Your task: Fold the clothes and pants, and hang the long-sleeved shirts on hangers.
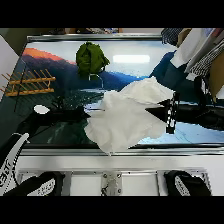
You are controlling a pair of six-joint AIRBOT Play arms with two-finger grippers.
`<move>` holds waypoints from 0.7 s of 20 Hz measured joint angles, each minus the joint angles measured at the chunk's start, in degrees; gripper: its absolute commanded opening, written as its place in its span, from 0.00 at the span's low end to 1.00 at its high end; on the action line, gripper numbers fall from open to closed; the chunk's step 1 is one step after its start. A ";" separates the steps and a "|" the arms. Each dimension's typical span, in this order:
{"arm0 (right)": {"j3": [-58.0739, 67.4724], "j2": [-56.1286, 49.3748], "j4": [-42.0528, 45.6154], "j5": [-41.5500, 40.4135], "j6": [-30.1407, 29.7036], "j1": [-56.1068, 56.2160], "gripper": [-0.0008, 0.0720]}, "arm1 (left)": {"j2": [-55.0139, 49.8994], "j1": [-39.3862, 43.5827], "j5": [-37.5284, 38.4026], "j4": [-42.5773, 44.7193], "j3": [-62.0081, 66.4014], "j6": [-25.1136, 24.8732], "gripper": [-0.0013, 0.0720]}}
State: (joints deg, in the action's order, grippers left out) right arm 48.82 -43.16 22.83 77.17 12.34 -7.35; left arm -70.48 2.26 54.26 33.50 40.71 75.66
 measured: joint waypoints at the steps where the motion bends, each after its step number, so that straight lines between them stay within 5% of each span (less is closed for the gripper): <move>1: 0.00 0.59 0.98 0.35 1.09 0.00 0.02 | 0.07 -0.57 0.28 0.74 0.35 0.00 0.03; 14: 0.00 4.39 5.44 0.44 5.95 -0.02 0.02 | 0.20 -2.10 7.21 14.12 10.99 3.89 0.03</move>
State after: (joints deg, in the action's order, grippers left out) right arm 48.82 -38.76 28.27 77.60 18.28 -7.38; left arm -70.28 0.16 61.47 47.62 51.70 79.55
